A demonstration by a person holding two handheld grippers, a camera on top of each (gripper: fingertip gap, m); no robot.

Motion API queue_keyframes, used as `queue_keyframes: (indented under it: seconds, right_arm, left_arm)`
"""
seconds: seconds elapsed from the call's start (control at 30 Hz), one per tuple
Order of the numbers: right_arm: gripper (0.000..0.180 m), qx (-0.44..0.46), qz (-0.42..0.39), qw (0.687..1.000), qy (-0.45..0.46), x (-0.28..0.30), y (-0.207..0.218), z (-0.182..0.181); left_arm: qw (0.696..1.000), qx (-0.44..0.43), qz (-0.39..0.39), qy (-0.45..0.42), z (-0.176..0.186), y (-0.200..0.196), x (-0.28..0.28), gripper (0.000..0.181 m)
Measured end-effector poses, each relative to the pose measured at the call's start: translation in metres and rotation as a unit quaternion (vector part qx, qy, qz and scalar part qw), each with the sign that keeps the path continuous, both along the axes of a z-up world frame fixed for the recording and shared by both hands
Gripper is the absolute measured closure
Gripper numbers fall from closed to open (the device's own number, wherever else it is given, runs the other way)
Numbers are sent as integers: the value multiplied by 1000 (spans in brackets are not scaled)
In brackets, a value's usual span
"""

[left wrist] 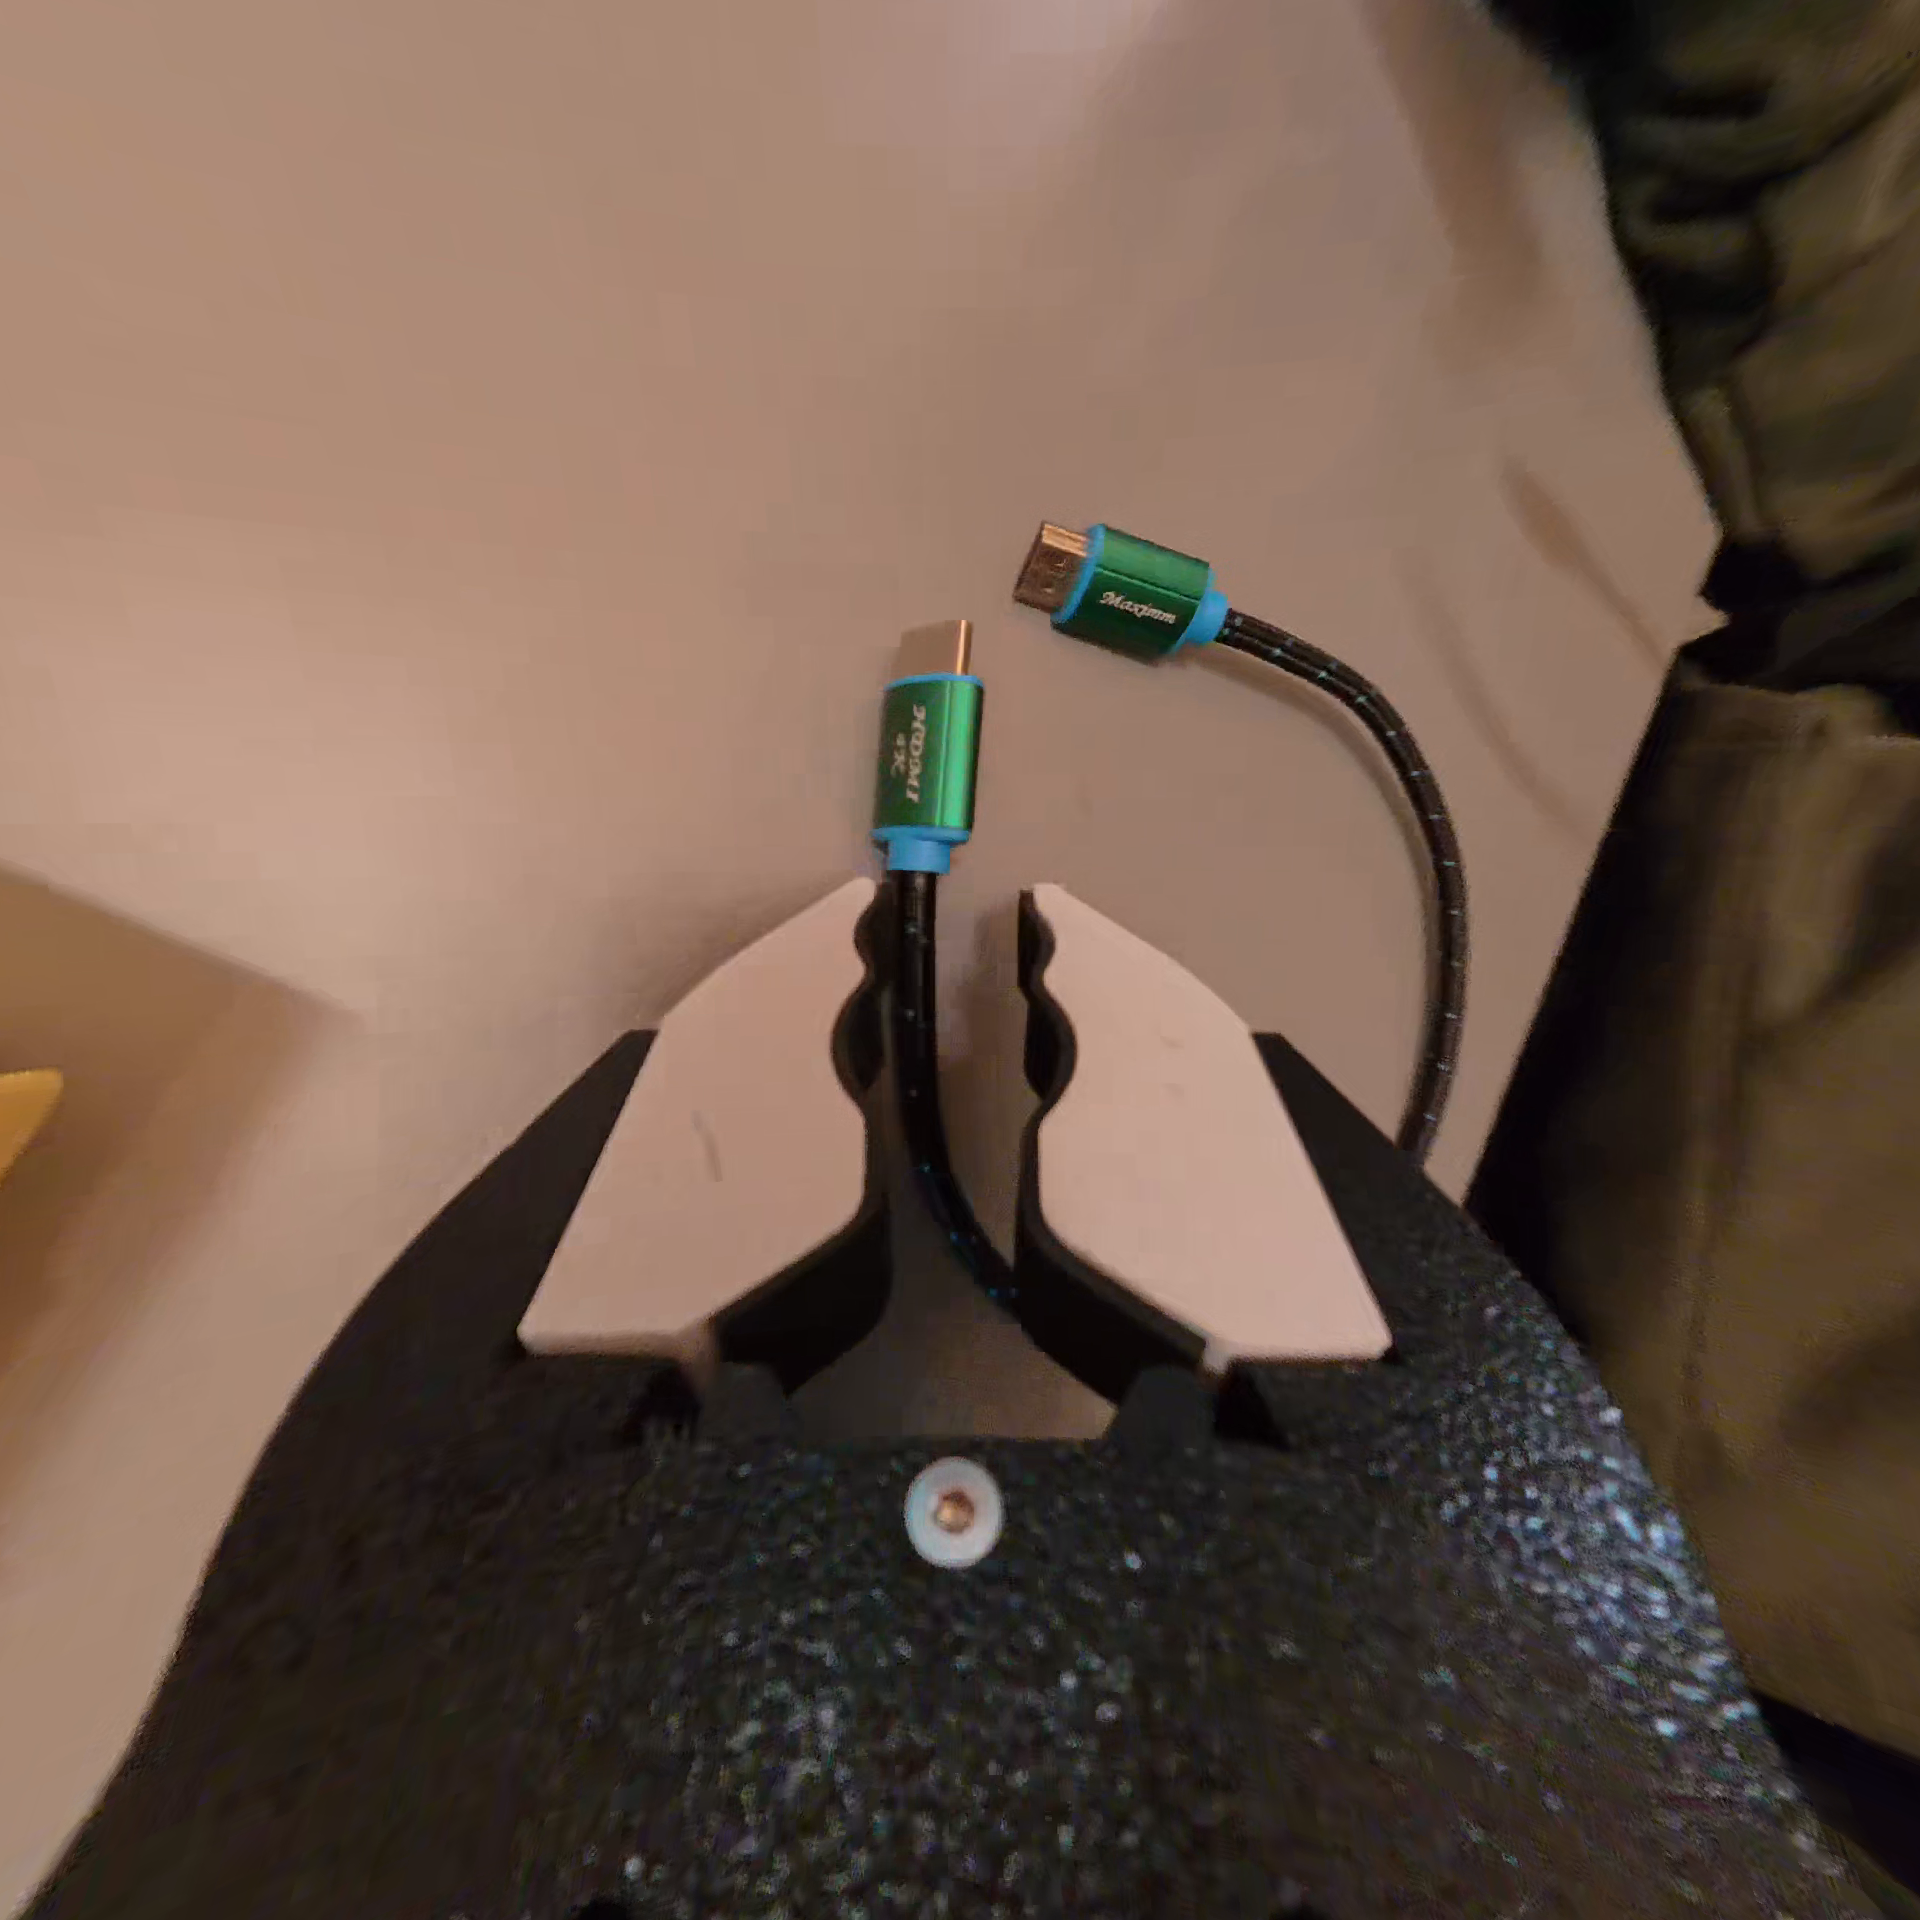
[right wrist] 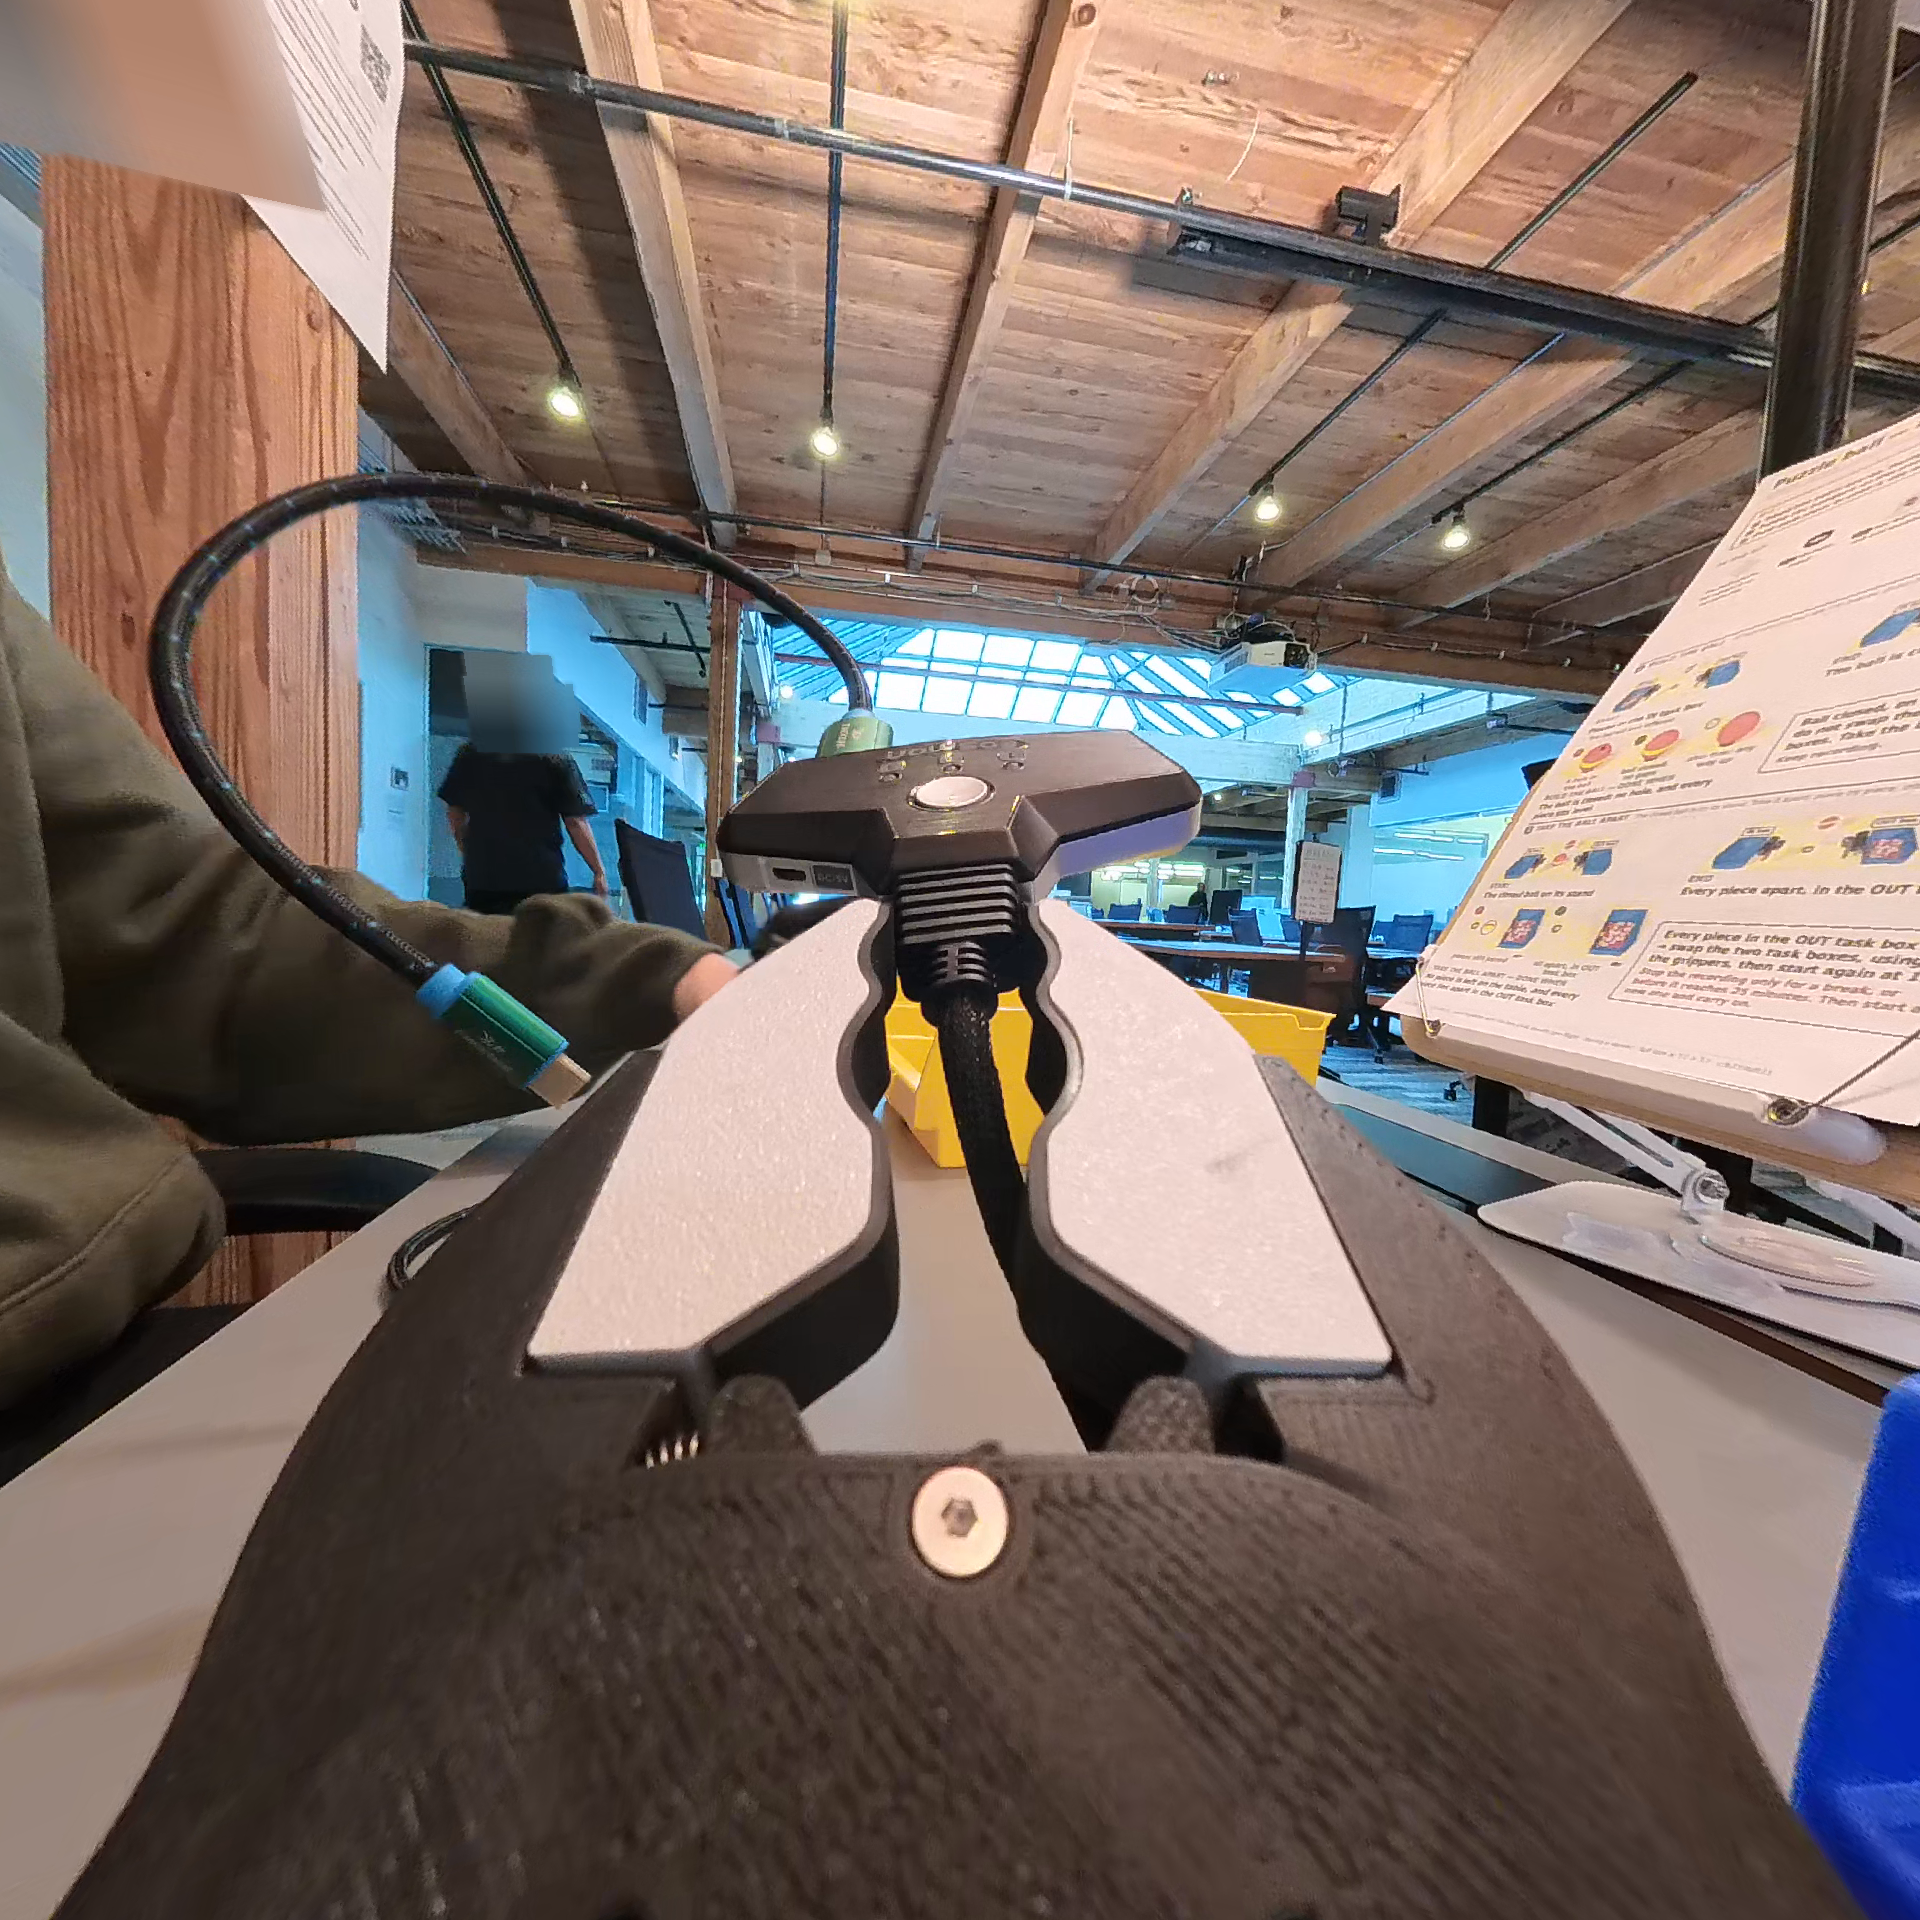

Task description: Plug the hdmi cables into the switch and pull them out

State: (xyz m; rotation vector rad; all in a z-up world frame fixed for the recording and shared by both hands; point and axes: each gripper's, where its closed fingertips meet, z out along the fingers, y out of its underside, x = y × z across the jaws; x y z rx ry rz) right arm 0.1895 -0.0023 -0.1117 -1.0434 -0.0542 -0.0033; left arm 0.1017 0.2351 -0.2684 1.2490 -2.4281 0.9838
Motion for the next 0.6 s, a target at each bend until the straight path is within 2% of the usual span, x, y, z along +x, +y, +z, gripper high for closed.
queue_keyframes:
  seconds: [0.27, 0.47, 0.6]
  right_arm:
    - [157, -5, 3, 1000, -3, -1, 2, -1]
    - [157, -8, 3, 1000, -4, -1, 3, -2]
    - [157, -9, 3, 1000, -5, -1, 3, -2]
  left_arm:
    - [994, -61, 14, 91, 6, 3, -7, 149]
    - [994, -41, 35, 93, -2, 8, -3, 174]
    - [999, 1, 23, 49, -4, 7, -3, 174]
